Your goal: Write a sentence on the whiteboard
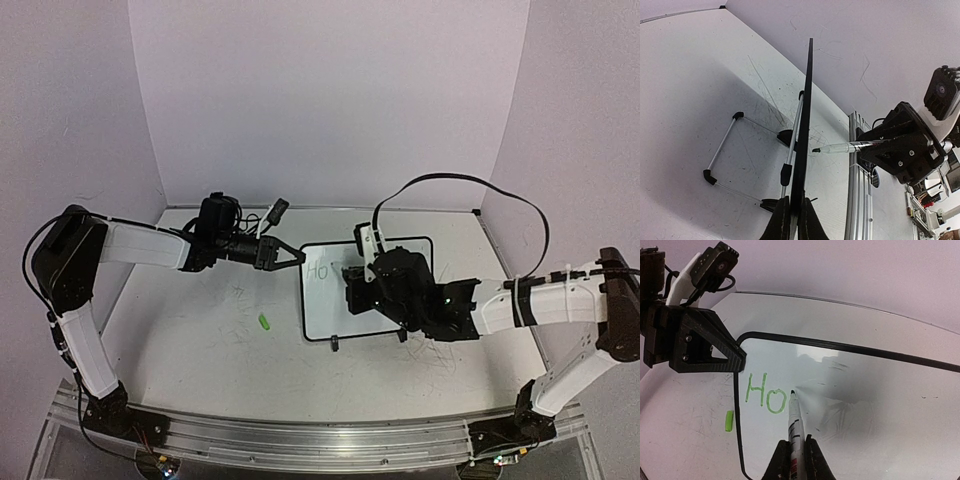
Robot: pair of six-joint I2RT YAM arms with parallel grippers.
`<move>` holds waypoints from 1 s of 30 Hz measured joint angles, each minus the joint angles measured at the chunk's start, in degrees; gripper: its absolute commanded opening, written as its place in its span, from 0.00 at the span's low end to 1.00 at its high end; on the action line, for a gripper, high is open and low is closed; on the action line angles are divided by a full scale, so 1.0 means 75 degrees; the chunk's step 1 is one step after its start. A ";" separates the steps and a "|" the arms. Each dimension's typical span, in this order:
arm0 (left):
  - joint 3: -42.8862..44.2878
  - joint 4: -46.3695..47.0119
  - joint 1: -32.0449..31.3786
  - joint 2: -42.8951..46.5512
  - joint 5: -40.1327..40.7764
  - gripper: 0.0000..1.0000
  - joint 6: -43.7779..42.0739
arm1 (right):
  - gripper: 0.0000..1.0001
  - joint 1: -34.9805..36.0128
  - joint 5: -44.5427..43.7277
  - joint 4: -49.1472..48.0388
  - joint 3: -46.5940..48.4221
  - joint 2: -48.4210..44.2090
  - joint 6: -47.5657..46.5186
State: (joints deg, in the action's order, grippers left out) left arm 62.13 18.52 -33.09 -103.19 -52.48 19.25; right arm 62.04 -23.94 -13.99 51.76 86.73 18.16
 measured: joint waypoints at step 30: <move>-0.0003 -0.0003 -0.0005 0.0007 0.0002 0.00 0.0003 | 0.00 0.0003 -0.0167 -0.0013 0.0194 0.0338 -0.0124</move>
State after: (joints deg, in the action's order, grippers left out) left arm 62.11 18.50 -33.12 -103.13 -52.47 19.27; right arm 62.06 -25.20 -14.09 53.22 89.27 17.23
